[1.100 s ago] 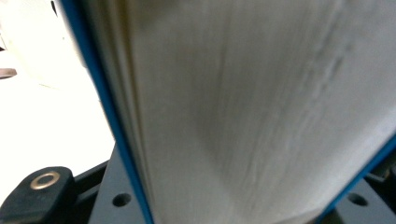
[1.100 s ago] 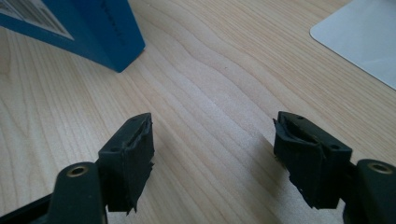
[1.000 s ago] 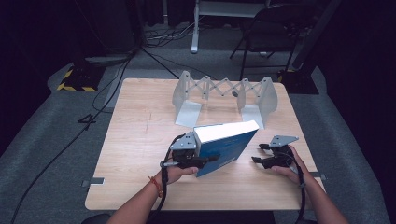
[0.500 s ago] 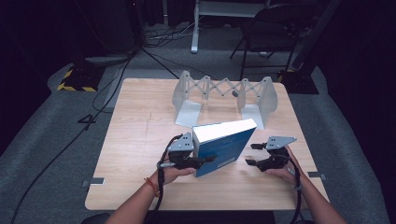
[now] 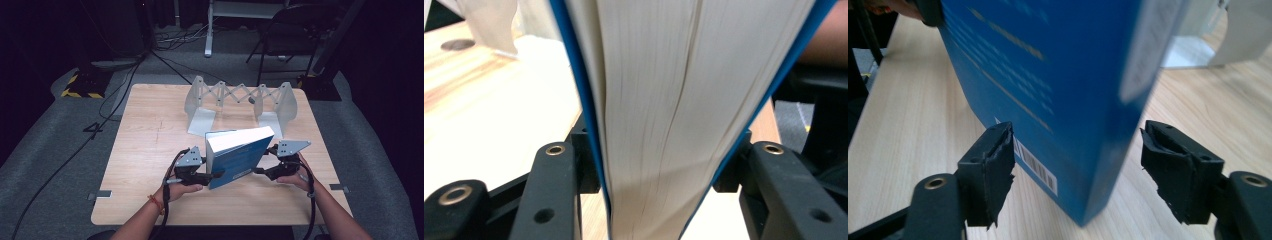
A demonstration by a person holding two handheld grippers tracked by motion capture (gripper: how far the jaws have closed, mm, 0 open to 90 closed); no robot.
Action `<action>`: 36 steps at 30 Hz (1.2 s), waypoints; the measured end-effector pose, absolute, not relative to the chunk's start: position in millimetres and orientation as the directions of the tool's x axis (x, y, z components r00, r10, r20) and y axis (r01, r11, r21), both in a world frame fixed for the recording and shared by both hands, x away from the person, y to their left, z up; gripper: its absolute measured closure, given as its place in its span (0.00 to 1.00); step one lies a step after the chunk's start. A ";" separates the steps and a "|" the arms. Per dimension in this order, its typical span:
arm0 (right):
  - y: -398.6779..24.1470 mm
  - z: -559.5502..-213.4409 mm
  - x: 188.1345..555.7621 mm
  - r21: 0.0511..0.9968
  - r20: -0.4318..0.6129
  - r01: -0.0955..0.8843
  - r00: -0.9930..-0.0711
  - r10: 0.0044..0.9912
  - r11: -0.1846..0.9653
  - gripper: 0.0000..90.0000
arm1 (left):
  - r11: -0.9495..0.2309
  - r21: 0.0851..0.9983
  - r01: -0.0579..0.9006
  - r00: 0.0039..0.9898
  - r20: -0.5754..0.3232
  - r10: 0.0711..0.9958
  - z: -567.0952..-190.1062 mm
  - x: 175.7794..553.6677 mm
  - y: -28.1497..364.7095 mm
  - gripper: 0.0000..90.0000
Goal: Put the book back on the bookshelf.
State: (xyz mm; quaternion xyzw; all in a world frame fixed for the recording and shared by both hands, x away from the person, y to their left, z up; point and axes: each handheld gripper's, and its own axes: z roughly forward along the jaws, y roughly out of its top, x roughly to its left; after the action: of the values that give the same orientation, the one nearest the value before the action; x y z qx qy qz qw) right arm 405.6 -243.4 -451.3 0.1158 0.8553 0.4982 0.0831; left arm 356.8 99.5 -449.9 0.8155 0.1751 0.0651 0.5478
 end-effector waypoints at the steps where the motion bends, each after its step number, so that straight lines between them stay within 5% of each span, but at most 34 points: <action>1: -241.9 -449.8 404.8 0.875 -0.028 0.110 -0.961 0.275 0.472 0.33 | -0.333 0.917 0.221 0.926 -0.091 0.365 -450.7 356.7 100.8 0.56; 28: -238.0 -394.9 379.2 0.923 -0.118 -0.024 -0.968 0.222 0.384 0.53 | -0.435 0.874 0.214 0.881 0.020 0.473 -455.5 354.9 111.3 0.28; 36: -232.3 -380.9 371.4 0.923 -0.116 -0.032 -0.973 0.199 0.383 0.64 | -0.419 0.875 0.242 0.846 0.021 0.533 -455.7 359.3 115.3 0.27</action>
State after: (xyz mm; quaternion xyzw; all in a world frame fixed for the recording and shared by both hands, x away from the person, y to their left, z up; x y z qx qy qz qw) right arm 371.4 -232.3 -380.9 0.0506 0.8251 0.5530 0.1043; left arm 359.3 115.3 -455.7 0.8291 0.2337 0.1494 0.4855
